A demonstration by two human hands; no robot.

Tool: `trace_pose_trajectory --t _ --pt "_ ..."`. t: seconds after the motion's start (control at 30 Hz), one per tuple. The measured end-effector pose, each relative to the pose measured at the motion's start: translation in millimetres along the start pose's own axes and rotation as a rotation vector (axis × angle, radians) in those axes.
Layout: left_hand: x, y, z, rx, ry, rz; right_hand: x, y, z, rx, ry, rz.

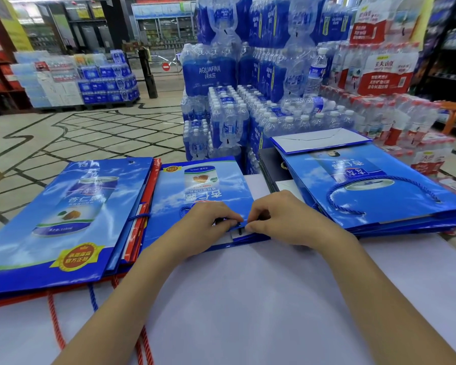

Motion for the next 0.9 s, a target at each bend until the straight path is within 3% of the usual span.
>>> trace_pose_trajectory --t 0.23,0.4,0.57,0.73,0.9 --pt "-8.2 7.2 -0.2 0.003 0.081 0.057 -12.9 1.1 16.2 -0.121 0.075 -0.219" --pt "-10.6 6.3 4.6 -0.035 0.087 0.019 -21.1 11.8 32.9 -0.096 0.374 -0.436" --pt "-9.7 6.1 8.4 -0.064 0.070 0.023 -16.2 10.7 27.2 0.019 0.358 -0.416" --pt "-7.7 4.0 9.3 -0.073 0.057 0.048 2.3 -1.0 17.1 0.147 0.423 -0.288" --pt "-5.0 3.4 12.6 -0.088 0.067 0.058 15.1 -3.0 24.4 0.158 0.448 -0.237"
Point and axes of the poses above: each hand's wrist, its own y-axis away from the middle knuckle, its own x-axis out of the palm, z = x × y, the point moved 10 cm from there along -y, towards the middle knuckle, and after that the axes turned 11 degrees about z, right-handed, at the moved point
